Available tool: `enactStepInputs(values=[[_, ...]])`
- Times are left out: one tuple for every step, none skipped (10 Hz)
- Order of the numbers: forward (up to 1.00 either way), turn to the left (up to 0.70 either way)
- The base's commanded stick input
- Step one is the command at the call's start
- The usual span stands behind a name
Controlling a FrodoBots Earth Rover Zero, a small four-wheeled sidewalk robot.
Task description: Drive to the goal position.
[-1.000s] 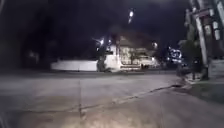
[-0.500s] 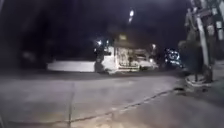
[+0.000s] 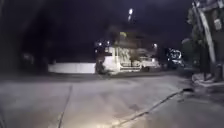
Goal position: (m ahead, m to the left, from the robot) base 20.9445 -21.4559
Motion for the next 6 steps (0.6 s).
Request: enactStepInputs(values=[[0.70,-0.35],[0.70,-0.35],[0.70,-0.35],[0.70,-0.35],[0.70,-0.35],[0.70,-0.35]])
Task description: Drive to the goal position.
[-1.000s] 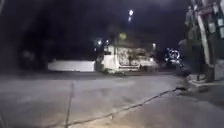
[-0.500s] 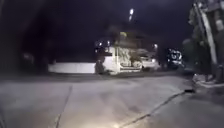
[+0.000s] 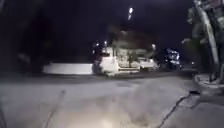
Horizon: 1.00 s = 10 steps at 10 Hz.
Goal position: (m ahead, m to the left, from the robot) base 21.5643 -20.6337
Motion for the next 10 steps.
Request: enactStepInputs(values=[[0.70,-0.35],[0.70,-0.35],[0.70,-0.35],[0.70,-0.35],[0.70,-0.35],[0.70,-0.35],[0.70,-0.35],[0.70,-0.35],[0.70,-0.35],[0.70,-0.35]])
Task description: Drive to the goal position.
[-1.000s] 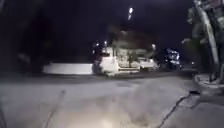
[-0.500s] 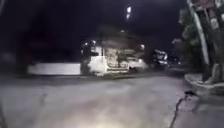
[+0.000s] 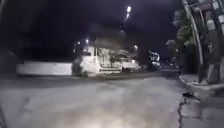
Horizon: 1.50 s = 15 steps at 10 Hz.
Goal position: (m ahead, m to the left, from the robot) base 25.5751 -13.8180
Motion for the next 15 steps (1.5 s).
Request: enactStepInputs(values=[[0.70,-0.35],[0.70,-0.35],[0.70,-0.35],[0.70,-0.32],[0.70,-0.07],[0.70,0.00],[0.70,0.00],[0.70,0.00],[0.70,-0.15],[0.70,-0.35],[0.70,-0.35],[0.70,-0.35],[0.70,-0.35],[0.70,-0.35],[0.70,-0.35]])
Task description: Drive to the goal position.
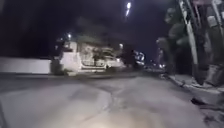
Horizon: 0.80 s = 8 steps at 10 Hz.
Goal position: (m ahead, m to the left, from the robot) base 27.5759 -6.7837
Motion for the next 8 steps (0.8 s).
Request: enactStepInputs(values=[[0.70,-0.35],[0.70,-0.35],[0.70,-0.35],[0.70,-0.35],[0.70,-0.35],[0.70,-0.35],[0.70,-0.35],[0.70,-0.34]])
